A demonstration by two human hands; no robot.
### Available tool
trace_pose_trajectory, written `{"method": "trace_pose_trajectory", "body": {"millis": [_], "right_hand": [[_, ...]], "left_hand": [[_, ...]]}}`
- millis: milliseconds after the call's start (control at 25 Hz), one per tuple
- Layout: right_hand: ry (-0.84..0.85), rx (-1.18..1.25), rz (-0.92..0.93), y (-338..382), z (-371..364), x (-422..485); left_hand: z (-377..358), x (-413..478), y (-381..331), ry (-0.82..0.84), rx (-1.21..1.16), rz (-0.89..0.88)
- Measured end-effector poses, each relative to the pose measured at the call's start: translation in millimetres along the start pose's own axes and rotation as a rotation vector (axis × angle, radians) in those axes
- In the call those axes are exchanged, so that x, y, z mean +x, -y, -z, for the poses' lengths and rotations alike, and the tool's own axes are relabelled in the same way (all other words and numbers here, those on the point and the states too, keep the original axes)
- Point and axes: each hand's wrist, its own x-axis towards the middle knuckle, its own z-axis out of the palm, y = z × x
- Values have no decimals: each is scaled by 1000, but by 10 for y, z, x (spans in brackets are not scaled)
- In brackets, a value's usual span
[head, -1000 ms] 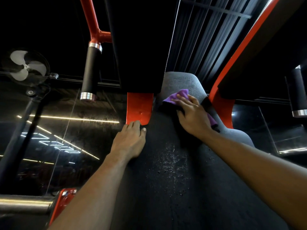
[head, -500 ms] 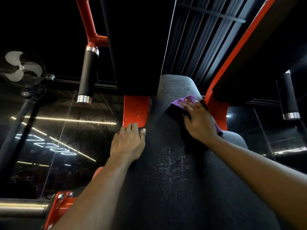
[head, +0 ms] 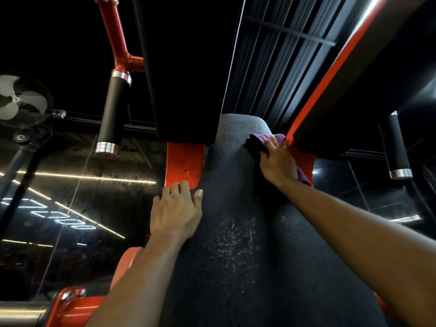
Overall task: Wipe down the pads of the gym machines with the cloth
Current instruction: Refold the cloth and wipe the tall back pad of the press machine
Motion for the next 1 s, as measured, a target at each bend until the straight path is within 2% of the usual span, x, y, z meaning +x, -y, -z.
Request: {"method": "trace_pose_trajectory", "body": {"millis": [80, 280, 520, 680, 800, 880, 920, 1000], "right_hand": [[-8, 40, 1, -18, 3, 144], [30, -153, -29, -49, -13, -359], [49, -54, -123, 116, -125, 552], [129, -19, -213, 396, -67, 1023], [64, -106, 33, 408, -80, 864], [83, -71, 172, 170, -98, 801], [88, -30, 150, 85, -62, 857], [64, 76, -70, 125, -2, 1043]], "left_hand": [[-15, 1, -8, -9, 12, -4], [-21, 47, -6, 12, 70, -25], [-38, 147, -14, 13, 55, -6], [-80, 157, -9, -28, 19, -13], [-74, 158, -7, -37, 3, -10], [-84, 151, -1, -46, 3, -15], [-86, 156, 5, -44, 5, -15], [-88, 172, 13, -30, 8, -20]]}}
